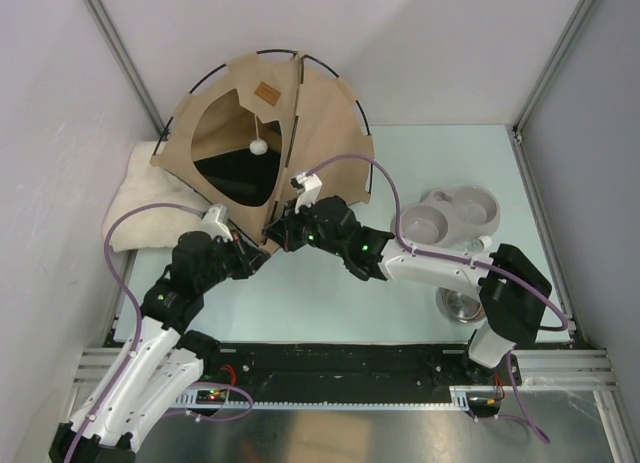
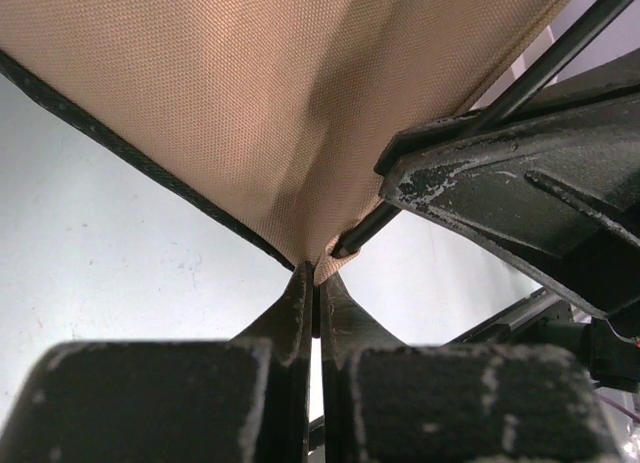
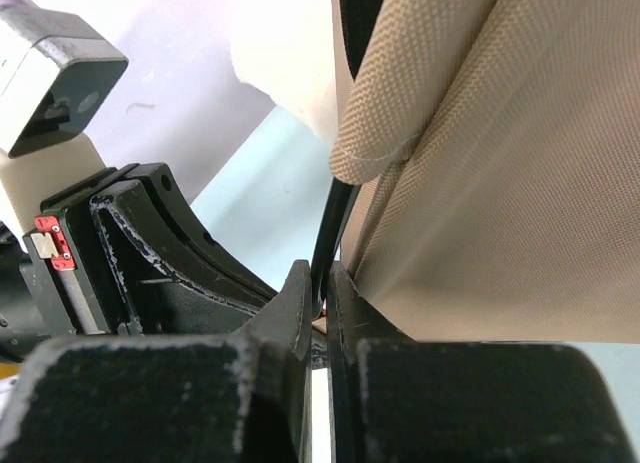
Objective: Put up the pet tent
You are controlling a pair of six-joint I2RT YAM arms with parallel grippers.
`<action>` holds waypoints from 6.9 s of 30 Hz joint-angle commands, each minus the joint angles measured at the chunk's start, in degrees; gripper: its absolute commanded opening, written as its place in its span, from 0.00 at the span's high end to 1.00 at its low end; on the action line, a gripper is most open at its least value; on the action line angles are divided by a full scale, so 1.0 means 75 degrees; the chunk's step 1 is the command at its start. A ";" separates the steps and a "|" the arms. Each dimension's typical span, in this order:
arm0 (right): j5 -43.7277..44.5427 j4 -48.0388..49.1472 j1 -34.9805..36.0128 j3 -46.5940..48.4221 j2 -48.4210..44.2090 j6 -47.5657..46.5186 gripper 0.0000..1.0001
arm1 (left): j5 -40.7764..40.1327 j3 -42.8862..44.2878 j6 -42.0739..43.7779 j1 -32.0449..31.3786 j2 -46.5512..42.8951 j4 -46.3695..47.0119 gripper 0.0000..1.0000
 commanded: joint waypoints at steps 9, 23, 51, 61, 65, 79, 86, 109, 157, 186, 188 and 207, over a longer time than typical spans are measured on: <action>0.1717 0.0625 0.0256 -0.0466 -0.0168 -0.1354 1.00 | -0.0051 0.0664 0.0985 -0.0066 0.0044 -0.0735 1.00; 0.0922 0.0442 0.0207 -0.0122 -0.0020 -0.1210 1.00 | 0.0874 0.1010 0.1182 -0.0090 0.0356 -0.0747 1.00; -0.0604 -0.1504 -0.0505 -0.0852 -0.0675 -0.2613 1.00 | -0.0422 0.2618 0.1601 -0.0081 -0.0593 -0.1870 0.38; -0.0285 -0.1810 -0.2364 -0.2060 -0.1668 -0.3075 0.97 | -0.1964 0.4838 0.1702 -0.0081 0.0436 -0.2155 0.32; 0.0291 -0.1645 -0.3025 -0.2446 -0.1971 -0.2903 0.79 | -0.2591 0.5049 0.1868 -0.0081 0.0832 -0.2153 0.30; -0.0143 -0.1058 -0.3581 -0.3033 -0.4516 -0.2397 0.07 | -0.3803 0.5482 0.2077 0.0050 0.2441 -0.2048 0.02; -0.0406 -0.0943 -0.3362 -0.1884 -0.3548 -0.2930 0.11 | -0.3689 0.5733 0.2053 0.0113 0.2650 -0.2039 0.00; 0.1943 -0.1857 -0.3576 -0.0887 -0.1898 -0.4442 1.00 | -0.2336 0.5309 0.1854 0.0265 0.1534 -0.2054 0.00; 0.1258 -0.5348 -0.3690 -0.2042 -0.7419 -0.1889 0.07 | -0.4939 0.5353 0.1995 0.4364 0.6261 -0.0513 0.00; 0.0484 -0.5725 -0.3886 -0.1423 -0.6970 -0.1768 0.09 | -0.3397 0.4585 -0.0891 0.5867 0.8931 0.0489 0.30; 0.0524 -0.5771 -0.3897 -0.1369 -0.6989 -0.1777 0.09 | -0.3290 0.4661 -0.0820 0.5874 0.9032 0.0502 0.66; 0.0067 -0.5602 -0.3845 -0.1260 -0.7118 -0.1254 0.10 | -0.3501 0.4904 0.0555 0.5120 0.4148 0.0239 1.00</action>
